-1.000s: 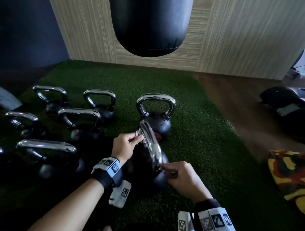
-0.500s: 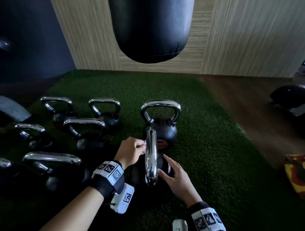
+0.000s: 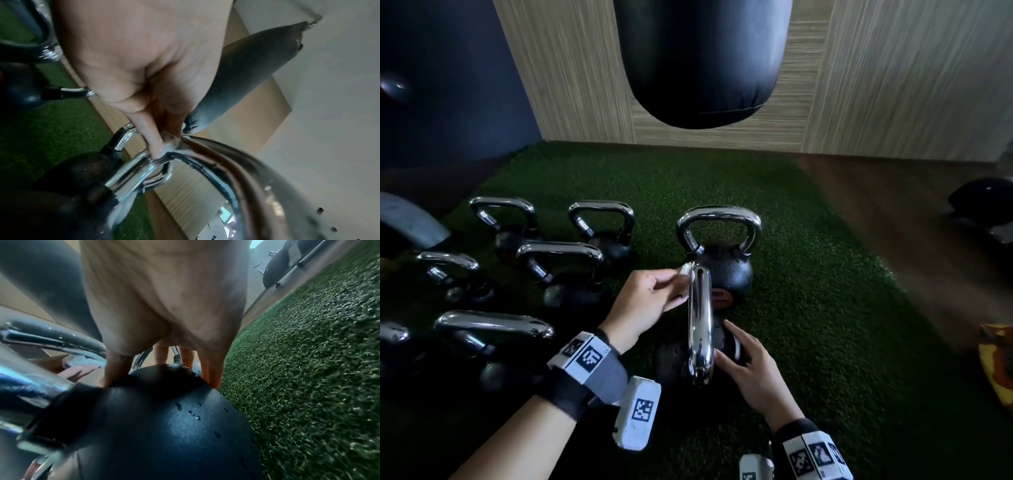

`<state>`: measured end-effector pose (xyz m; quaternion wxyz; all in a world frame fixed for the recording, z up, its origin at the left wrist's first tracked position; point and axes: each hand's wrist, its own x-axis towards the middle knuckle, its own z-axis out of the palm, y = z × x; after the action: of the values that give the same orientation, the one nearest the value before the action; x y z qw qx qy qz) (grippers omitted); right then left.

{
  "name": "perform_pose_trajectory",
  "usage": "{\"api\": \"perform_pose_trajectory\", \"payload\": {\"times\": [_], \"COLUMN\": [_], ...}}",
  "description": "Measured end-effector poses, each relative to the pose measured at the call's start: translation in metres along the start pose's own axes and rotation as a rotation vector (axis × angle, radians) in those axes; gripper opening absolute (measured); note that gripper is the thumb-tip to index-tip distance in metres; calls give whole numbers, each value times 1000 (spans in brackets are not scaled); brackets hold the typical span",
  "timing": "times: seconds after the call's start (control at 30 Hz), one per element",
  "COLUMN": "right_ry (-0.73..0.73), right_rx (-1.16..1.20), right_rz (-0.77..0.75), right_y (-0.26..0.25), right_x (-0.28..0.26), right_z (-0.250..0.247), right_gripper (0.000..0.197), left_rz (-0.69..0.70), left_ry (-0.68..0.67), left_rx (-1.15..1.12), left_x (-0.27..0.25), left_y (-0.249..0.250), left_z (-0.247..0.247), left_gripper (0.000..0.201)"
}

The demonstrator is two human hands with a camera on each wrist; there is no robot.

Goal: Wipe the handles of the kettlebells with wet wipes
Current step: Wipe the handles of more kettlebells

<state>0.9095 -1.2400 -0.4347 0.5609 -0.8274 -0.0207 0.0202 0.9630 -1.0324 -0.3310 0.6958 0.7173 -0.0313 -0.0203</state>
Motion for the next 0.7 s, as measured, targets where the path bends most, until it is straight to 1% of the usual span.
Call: {"api": "perform_pose_trajectory", "payload": {"times": [0.07, 0.17, 0.2, 0.27, 0.33, 0.37, 0.4, 0.5, 0.57, 0.63, 0.7], "right_ry": [4, 2, -1, -5, -3, 0, 0, 0, 1, 3, 2], "right_rx": [-10, -12, -12, -11, -7, -6, -8, -14, -18, -33, -42], "right_rz": [4, 6, 0, -6, -5, -5, -8, -4, -5, -12, -12], "right_y": [0, 0, 0, 1, 1, 0, -1, -3, -3, -2, -3], "right_x": [0, -1, -2, -3, -3, -2, -2, -2, -3, -3, -3], "right_z": [0, 0, 1, 1, 0, 0, -1, -2, -2, -1, -2], "right_gripper": [118, 117, 115, 114, 114, 114, 112, 95, 89, 87, 86], "left_rz": [-25, -71, -92, -148, -198, -200, -190, -142, -136, -134, -140], "left_ry": [62, 109, 101, 37, -55, -88, -98, -17, 7, -26, -95], "left_rx": [-131, -199, -223, -260, -237, -206, -191, -231, -261, -263, -241], "left_x": [-1, -1, -4, -18, -34, -41, -46, -52, -57, -67, -77], "left_y": [0, 1, 1, 1, -4, -6, -8, -9, -8, -9, -9], "left_z": [2, 5, 5, 0, -5, -7, -7, -3, 0, -2, -7], "left_gripper": [19, 27, 28, 30, 26, 23, 22, 23, 24, 16, 9]}}
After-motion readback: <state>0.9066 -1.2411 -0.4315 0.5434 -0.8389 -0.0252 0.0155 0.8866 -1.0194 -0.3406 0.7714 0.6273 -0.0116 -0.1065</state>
